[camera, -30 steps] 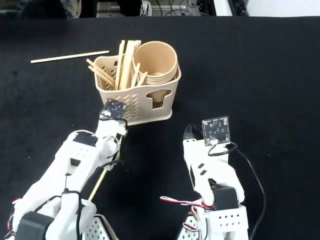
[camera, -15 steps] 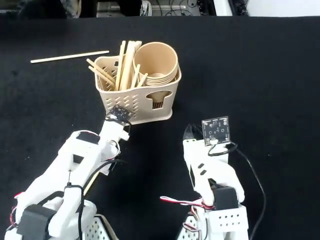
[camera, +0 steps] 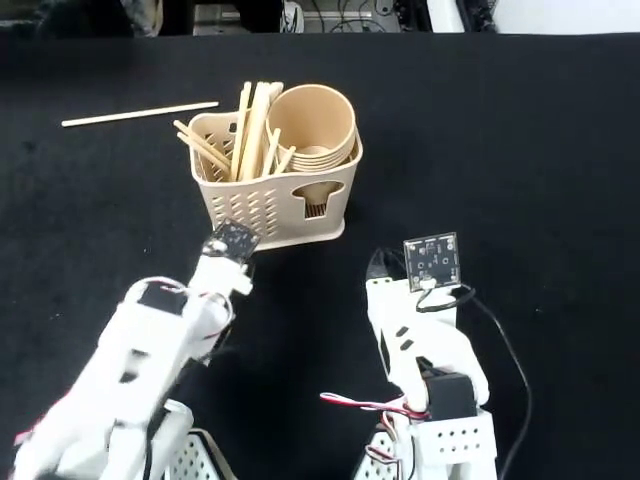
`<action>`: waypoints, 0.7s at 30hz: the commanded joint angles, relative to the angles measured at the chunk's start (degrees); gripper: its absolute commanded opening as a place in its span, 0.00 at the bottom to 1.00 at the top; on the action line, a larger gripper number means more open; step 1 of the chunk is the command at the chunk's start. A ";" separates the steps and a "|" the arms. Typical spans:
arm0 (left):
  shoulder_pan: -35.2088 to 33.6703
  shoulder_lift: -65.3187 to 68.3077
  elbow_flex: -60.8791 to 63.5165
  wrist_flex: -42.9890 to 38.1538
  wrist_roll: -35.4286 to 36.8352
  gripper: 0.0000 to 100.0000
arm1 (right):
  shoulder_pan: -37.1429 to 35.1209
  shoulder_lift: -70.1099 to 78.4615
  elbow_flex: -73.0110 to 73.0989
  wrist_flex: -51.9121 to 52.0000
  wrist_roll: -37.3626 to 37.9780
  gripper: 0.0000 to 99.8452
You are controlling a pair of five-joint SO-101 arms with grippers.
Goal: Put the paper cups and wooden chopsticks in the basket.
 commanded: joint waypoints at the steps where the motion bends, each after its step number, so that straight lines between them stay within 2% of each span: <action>1: -1.54 -25.23 3.38 6.24 -0.35 0.03 | 0.70 -4.88 -0.22 0.18 0.18 0.02; 9: -14.20 -62.86 4.18 14.07 -0.18 0.03 | 0.70 -4.88 -0.22 0.18 0.18 0.02; 12: -14.90 -60.48 0.66 12.40 0.44 0.03 | 0.70 -4.88 -0.22 0.18 0.18 0.02; 15: -14.90 -56.53 -4.35 9.49 4.13 0.03 | 0.70 -4.88 -0.22 0.18 0.18 0.02; 21: -14.37 -55.21 -13.58 0.09 8.53 0.03 | 0.70 -4.88 -0.22 0.18 0.18 0.02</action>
